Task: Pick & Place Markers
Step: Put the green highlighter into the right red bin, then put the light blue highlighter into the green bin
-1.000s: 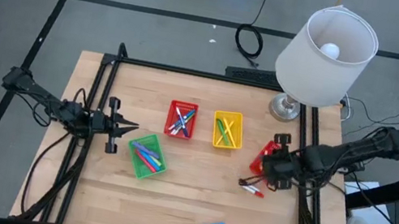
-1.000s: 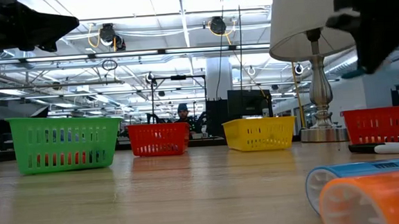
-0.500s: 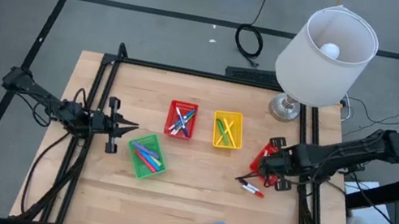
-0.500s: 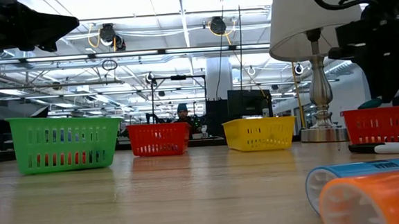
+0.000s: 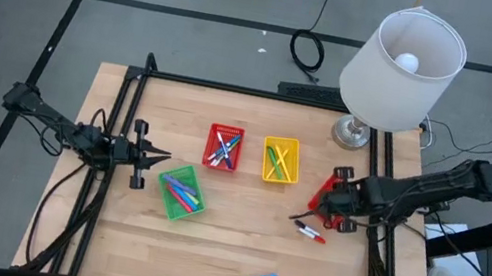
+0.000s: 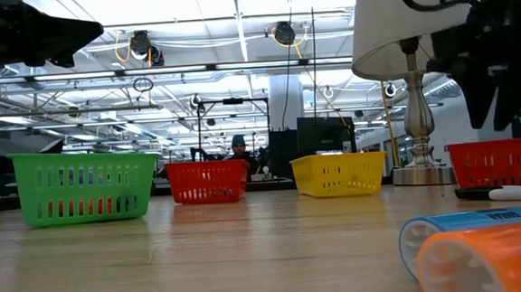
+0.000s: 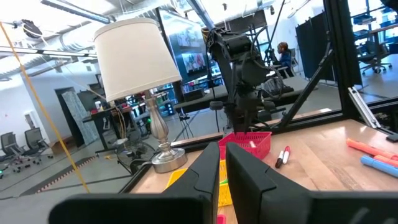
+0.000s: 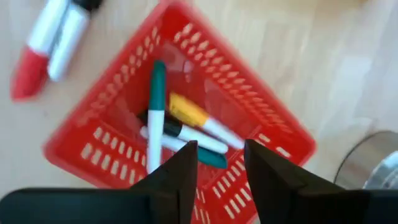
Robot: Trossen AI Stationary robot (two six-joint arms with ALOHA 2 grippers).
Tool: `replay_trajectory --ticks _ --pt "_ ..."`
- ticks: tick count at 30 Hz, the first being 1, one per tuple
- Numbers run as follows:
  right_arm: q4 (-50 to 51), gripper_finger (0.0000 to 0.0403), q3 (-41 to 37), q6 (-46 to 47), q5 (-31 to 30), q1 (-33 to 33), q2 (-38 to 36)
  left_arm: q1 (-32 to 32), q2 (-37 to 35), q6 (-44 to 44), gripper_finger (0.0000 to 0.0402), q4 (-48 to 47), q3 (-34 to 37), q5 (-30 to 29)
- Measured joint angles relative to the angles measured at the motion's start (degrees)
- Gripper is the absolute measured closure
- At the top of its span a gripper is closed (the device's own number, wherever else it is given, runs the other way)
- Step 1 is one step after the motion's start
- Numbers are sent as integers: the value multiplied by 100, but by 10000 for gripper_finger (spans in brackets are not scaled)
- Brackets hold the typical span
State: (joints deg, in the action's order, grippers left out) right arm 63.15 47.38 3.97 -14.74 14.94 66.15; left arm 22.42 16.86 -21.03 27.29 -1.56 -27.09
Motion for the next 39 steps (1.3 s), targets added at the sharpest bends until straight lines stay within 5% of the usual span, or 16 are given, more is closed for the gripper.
replay_trajectory --ticks 7,12,16,23,31,39 --pt "-226 303 1387 946 854 253 -127 1 2 -29 364 0 0 0" --pt "-1347 343 2408 890 264 1274 -261 0 0 -27 364 2 0 0" --pt "-2620 382 2491 198 133 2183 -328 1 2 15 364 2 0 0" --pt "-5377 395 1138 -831 262 3369 -322 -1 0 19 364 2 0 0" --pt "-9470 401 -1220 -1908 747 3679 -325 0 1 31 364 257 0 0" --pt "-10635 402 -2586 -1525 731 3567 -864 1 0 -141 364 382 0 0"
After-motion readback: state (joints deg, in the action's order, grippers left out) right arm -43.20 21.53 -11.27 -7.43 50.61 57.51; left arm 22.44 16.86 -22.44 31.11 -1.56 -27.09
